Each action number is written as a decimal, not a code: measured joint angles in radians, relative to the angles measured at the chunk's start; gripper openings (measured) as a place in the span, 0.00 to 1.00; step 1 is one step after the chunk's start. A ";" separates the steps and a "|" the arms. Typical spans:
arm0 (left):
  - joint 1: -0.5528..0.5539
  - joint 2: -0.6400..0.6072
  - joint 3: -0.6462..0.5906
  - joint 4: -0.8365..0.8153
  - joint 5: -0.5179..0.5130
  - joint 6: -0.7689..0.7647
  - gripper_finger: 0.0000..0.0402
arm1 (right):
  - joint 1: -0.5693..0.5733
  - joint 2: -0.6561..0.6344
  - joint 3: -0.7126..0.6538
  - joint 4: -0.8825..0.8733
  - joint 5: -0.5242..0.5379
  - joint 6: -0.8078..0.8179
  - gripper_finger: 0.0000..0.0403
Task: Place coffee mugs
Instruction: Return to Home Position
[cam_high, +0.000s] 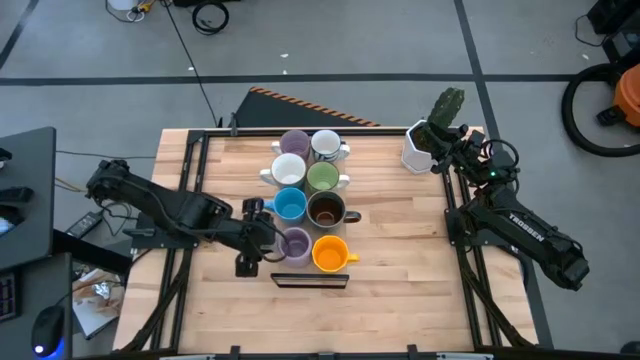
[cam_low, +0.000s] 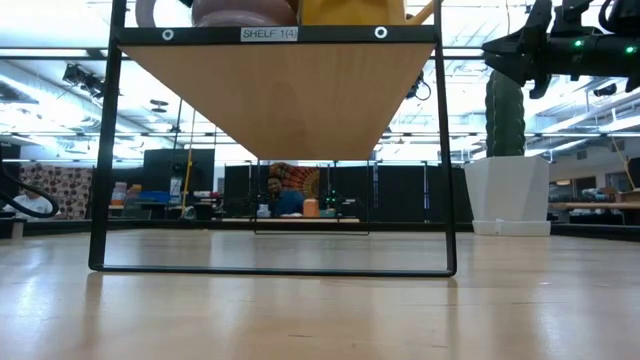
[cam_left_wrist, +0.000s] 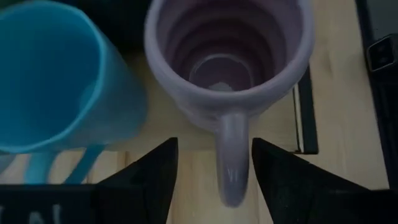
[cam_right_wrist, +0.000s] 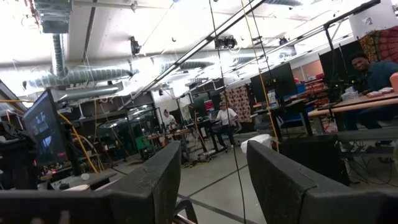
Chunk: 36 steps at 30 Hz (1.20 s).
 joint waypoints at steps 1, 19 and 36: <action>0.000 -0.011 0.000 0.003 -0.002 0.005 0.53 | 0.000 0.000 0.000 0.000 0.000 0.000 0.47; 0.038 -0.312 -0.203 0.246 -0.051 0.132 0.52 | 0.000 -0.003 0.000 0.060 -0.089 0.050 0.47; 0.064 -0.800 -0.763 0.697 -0.053 0.047 0.43 | -0.100 -0.265 0.022 -0.275 -0.287 0.022 0.47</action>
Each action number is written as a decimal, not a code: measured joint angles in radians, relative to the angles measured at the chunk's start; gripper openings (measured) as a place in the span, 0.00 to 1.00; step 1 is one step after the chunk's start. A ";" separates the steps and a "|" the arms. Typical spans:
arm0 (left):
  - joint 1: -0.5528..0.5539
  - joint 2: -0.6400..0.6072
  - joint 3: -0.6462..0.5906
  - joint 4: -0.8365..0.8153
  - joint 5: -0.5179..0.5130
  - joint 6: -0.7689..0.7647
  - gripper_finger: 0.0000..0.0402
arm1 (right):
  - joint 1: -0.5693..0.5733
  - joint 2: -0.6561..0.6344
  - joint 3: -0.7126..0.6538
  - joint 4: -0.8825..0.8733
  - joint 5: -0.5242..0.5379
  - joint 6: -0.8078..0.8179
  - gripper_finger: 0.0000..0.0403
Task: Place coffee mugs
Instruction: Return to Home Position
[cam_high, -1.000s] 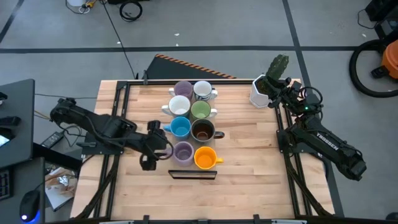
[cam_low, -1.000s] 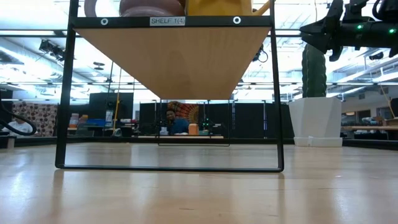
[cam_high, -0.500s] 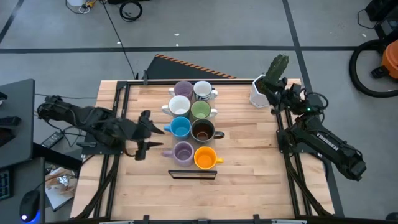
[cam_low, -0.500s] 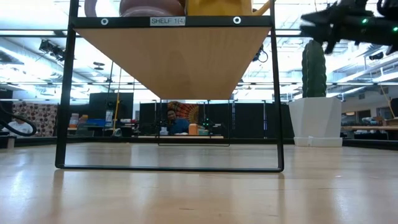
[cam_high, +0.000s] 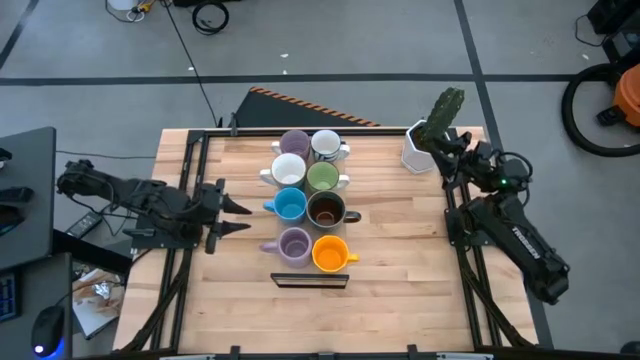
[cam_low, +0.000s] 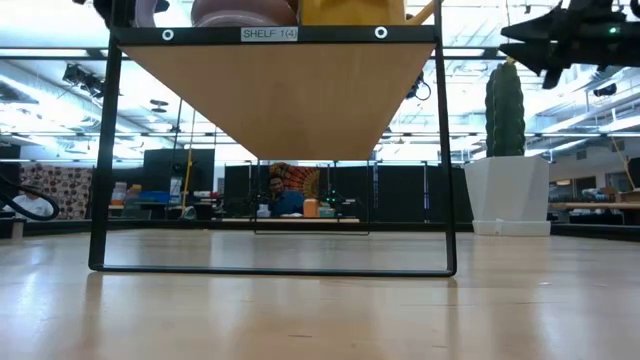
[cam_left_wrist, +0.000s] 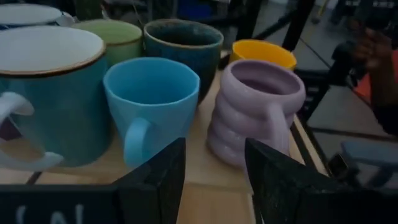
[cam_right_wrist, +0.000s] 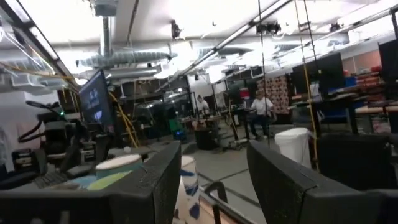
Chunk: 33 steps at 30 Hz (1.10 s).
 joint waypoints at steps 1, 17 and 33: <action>0.000 -0.016 -0.025 0.030 -0.011 0.006 0.43 | 0.000 -0.016 0.000 -0.025 0.000 -0.006 0.47; 0.057 -0.273 -0.357 0.271 -0.096 0.151 0.43 | 0.003 -0.057 -0.009 -0.234 0.262 -0.068 0.47; 0.087 -0.535 -0.606 0.361 -0.241 0.221 0.36 | 0.169 -0.057 -0.201 -0.039 0.395 -0.056 0.47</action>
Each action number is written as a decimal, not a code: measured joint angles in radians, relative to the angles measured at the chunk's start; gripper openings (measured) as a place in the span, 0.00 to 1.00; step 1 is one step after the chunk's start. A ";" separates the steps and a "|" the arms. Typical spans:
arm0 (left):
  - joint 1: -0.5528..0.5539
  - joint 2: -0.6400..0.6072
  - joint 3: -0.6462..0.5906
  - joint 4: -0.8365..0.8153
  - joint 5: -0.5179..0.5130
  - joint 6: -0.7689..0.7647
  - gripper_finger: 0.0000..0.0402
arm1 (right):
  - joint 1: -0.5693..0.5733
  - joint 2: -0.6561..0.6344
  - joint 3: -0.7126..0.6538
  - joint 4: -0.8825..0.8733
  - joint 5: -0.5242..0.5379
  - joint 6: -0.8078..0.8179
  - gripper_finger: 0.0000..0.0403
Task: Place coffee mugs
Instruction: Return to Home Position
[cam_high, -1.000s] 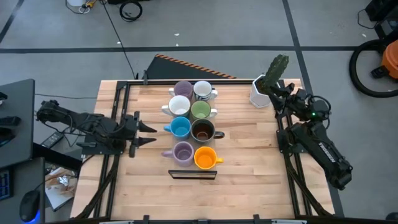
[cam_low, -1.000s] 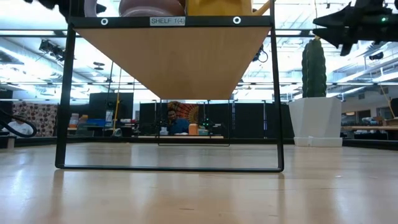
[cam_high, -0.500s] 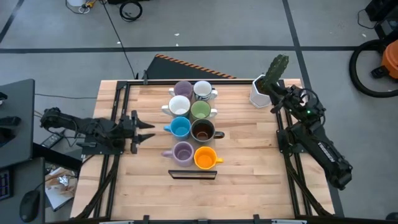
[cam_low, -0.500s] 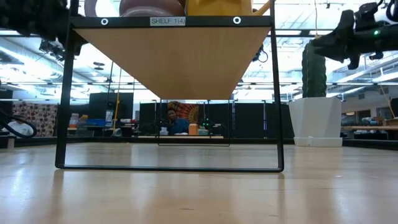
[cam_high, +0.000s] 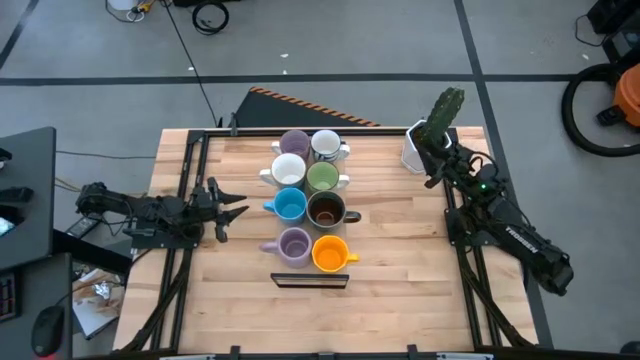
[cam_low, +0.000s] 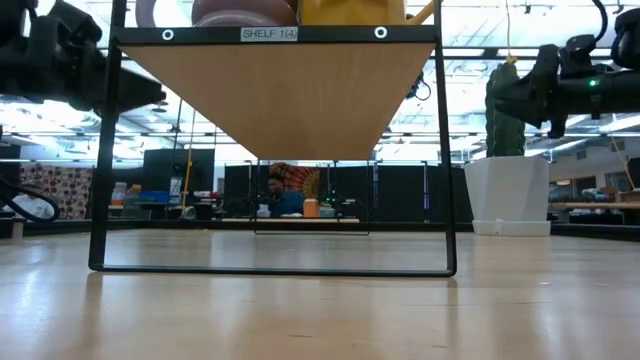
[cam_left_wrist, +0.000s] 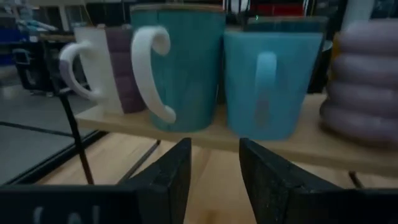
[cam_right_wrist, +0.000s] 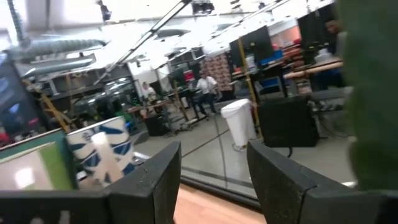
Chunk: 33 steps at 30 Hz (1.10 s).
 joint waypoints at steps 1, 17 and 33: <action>0.000 -0.010 -0.007 0.016 -0.001 0.007 0.34 | 0.018 0.000 0.000 0.000 0.001 -0.014 0.47; -0.002 -0.020 -0.013 0.037 -0.010 0.119 0.14 | 0.426 0.000 0.000 -0.077 0.402 -0.116 0.47; -0.003 -0.005 -0.030 0.062 0.089 0.114 0.03 | 0.738 0.002 0.000 -0.187 0.235 -0.251 0.47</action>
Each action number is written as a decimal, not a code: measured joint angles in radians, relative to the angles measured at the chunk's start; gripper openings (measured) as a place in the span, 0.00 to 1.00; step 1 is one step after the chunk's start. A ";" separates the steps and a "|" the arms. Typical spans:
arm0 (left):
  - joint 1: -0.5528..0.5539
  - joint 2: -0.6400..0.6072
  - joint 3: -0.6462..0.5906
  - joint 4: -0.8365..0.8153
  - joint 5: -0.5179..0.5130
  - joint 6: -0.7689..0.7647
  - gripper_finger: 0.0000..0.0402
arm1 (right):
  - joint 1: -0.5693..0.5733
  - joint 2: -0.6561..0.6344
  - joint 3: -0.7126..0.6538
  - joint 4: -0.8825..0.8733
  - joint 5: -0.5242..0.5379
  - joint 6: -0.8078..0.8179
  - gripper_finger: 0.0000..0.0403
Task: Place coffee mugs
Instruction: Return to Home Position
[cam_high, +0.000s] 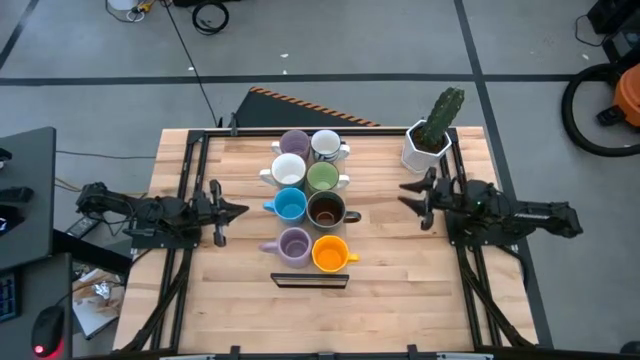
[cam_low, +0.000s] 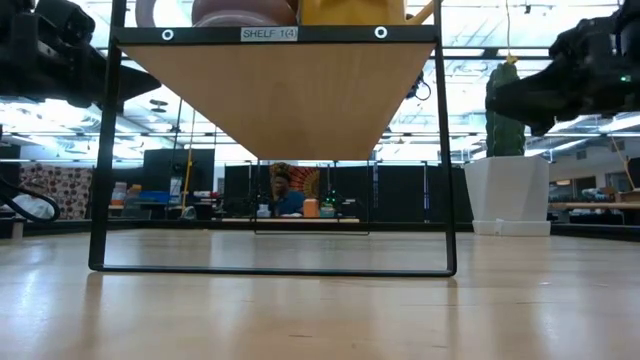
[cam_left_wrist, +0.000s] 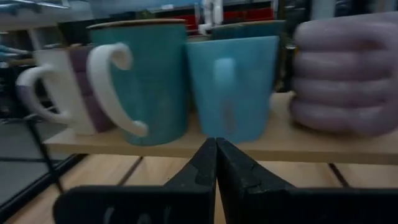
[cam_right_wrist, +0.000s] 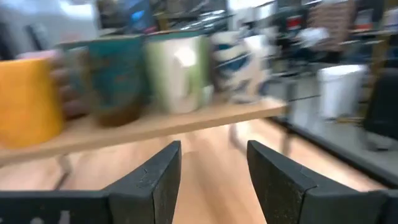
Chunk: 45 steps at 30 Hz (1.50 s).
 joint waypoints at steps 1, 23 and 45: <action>0.000 0.000 0.000 -0.001 0.020 -0.001 0.03 | 0.005 0.001 0.000 -0.006 -0.040 -0.003 0.47; 0.000 0.000 -0.001 0.027 0.051 -0.128 0.04 | 0.012 0.005 0.000 -0.006 -0.188 0.030 0.47; 0.000 0.000 -0.002 0.030 0.049 -0.127 0.04 | 0.012 0.005 0.000 -0.005 -0.186 0.030 0.47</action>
